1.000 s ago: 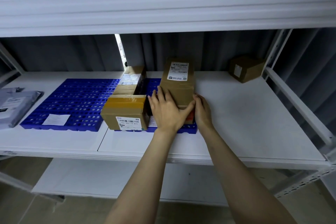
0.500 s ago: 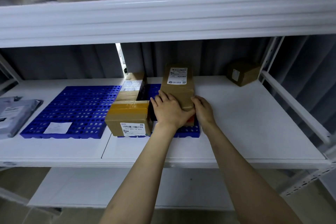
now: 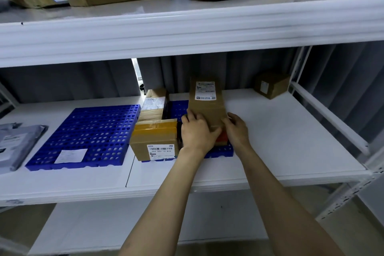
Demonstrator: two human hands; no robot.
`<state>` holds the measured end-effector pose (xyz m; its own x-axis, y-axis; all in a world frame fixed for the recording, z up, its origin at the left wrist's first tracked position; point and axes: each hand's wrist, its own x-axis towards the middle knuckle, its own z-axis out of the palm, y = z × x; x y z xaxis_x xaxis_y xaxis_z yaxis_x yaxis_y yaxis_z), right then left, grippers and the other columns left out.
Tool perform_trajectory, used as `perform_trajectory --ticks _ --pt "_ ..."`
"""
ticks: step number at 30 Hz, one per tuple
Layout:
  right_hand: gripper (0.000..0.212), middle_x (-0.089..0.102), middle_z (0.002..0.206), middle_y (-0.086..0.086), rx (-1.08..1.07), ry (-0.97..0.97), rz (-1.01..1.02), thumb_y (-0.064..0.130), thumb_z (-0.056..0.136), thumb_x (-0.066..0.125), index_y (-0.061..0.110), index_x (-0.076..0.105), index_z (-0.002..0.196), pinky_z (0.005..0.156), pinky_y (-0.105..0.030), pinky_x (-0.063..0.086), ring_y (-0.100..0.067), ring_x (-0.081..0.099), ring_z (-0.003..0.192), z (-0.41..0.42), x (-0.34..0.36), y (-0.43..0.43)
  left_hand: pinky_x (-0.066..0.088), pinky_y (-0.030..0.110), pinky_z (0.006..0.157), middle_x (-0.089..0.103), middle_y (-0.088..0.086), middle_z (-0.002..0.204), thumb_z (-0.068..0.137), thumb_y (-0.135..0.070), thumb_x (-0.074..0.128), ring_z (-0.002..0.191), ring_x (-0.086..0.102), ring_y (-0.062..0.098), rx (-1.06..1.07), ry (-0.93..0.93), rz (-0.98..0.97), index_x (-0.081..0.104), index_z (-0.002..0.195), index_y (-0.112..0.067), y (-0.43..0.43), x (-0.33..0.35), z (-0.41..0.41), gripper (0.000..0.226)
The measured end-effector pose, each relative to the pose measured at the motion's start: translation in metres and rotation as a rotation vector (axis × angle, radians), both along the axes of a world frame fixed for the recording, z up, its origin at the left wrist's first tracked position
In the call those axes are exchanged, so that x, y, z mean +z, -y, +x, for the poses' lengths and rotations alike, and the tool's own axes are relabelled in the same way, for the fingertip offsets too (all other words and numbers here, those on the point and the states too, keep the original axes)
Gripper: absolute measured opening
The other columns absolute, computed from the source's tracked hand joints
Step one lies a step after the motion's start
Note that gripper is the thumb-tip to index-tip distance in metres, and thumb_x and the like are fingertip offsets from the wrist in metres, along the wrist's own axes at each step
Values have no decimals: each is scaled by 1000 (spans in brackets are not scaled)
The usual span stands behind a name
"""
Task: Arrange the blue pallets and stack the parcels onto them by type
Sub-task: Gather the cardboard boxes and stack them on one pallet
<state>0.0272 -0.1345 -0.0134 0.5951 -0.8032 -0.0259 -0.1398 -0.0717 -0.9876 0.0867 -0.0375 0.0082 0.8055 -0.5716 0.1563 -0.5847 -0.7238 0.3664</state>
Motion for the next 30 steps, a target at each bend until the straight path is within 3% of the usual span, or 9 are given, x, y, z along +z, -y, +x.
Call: perform_trajectory --ticks 5,11,15,18,22,25,28,30 --pt "35 58 127 -9 -63 29 -83 21 99 46 10 52 132 90 -27 41 -13 49 100 -8 7 -14 31 43 112 28 18 152 87 -52 57 136 26 36 -25 -19 -110 44 135 -5 -10 -5 -1 68" --pt "38 57 135 -4 -232 137 -342 21 97 52 14 53 134 98 -25 40 -18 51 124 -16 27 -33 39 42 108 49 10 138 86 -45 61 134 33 28 -89 153 -318 53 126 -9 -29 20 -12 54" --pt "34 69 110 -7 -369 354 -638 29 91 50 10 66 114 87 -21 47 -18 62 103 -24 59 -52 46 38 100 60 6 126 88 -39 60 123 46 23 -190 348 -492 60 122 -10 -51 57 -27 45" --pt "24 70 90 -8 -469 553 -845 18 90 51 4 70 95 75 -13 45 -16 62 85 -32 90 -68 49 30 83 67 3 107 88 -33 57 102 57 17 -307 506 -626 66 111 -10 -68 87 -39 33" --pt "17 65 77 -9 -523 720 -1022 7 87 53 -1 68 82 68 -21 43 -13 55 76 -43 137 -86 45 22 74 69 2 95 87 -26 58 90 59 15 -415 643 -768 67 107 -9 -86 130 -47 28" --pt "11 64 77 -10 -549 749 -1079 4 83 56 -1 66 79 68 -25 43 -19 56 74 -46 172 -90 45 24 71 68 1 89 86 -23 59 87 60 16 -445 695 -865 67 104 -9 -92 169 -48 25" --pt "10 63 78 -8 -565 678 -1080 9 80 57 3 65 79 66 -28 43 -23 57 76 -42 204 -87 49 32 72 65 -2 90 84 -25 60 87 59 17 -468 603 -913 64 105 -11 -91 209 -41 25" --pt "11 63 79 -6 -602 612 -1083 13 79 56 6 65 79 66 -23 36 -23 56 77 -38 221 -84 50 35 76 65 -2 96 82 -28 61 90 59 17 -448 531 -917 61 107 -12 -86 232 -31 29"
